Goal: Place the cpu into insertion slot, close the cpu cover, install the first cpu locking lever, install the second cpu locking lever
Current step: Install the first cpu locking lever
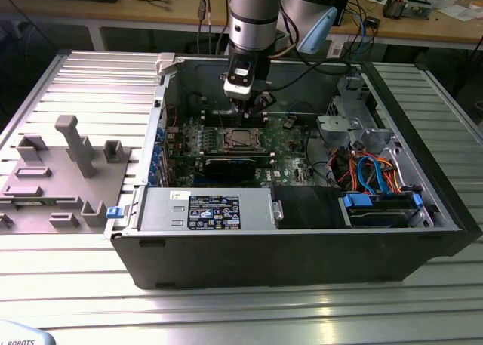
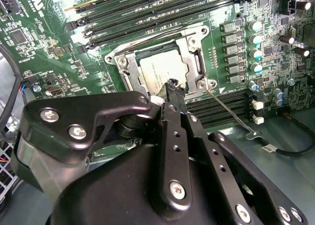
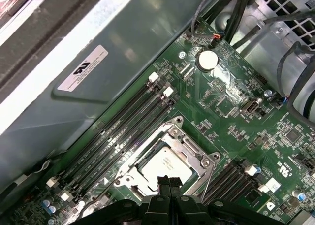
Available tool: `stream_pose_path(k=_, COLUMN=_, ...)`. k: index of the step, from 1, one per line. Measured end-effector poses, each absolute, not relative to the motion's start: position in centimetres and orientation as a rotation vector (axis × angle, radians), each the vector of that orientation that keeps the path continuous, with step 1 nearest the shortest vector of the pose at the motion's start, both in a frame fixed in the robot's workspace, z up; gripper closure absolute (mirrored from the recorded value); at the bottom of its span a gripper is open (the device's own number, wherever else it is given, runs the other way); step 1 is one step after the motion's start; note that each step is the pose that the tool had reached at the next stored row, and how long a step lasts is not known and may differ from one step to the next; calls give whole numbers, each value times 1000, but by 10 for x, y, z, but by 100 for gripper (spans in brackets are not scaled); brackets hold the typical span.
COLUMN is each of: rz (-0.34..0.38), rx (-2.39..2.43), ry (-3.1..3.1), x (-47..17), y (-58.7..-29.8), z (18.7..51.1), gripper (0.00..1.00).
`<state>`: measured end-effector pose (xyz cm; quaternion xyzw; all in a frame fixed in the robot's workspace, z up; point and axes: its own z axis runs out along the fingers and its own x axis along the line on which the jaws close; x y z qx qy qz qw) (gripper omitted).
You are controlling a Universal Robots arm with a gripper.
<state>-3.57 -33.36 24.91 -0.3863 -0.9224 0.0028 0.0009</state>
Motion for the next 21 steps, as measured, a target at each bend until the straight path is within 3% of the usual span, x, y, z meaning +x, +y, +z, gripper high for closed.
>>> stream_pose_path(k=21, rz=9, rx=-1132, ry=-2929, x=-36, y=-334, z=249, gripper=89)
